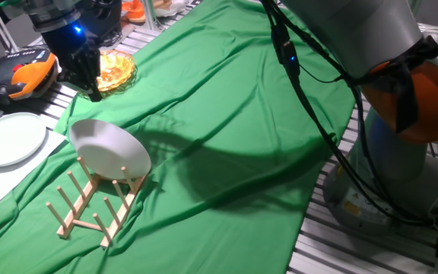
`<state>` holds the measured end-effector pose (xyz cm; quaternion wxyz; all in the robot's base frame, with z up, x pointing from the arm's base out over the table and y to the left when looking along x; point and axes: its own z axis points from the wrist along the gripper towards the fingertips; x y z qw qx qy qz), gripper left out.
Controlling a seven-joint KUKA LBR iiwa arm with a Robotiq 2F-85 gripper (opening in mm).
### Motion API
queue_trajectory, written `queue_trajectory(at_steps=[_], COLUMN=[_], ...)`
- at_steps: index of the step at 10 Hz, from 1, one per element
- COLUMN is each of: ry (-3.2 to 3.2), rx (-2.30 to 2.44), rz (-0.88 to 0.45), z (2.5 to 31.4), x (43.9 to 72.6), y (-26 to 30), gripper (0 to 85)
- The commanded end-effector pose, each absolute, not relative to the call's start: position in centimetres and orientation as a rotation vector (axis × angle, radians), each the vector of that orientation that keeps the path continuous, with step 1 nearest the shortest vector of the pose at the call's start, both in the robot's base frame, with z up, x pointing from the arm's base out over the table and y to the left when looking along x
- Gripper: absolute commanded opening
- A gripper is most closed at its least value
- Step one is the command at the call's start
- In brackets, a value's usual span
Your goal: Put the dish on the dish rack
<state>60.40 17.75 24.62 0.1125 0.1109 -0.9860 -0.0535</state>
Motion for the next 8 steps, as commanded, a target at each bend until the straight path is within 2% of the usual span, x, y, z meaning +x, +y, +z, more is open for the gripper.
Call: queue_trajectory(at_steps=[1, 8], ry=[-2.892, -2.896], rx=[0.325, 0.317], rz=[-0.156, -0.161], z=[24.62, 24.16], x=[60.39, 60.43], y=[17.75, 17.74], gripper=[0.0, 0.0])
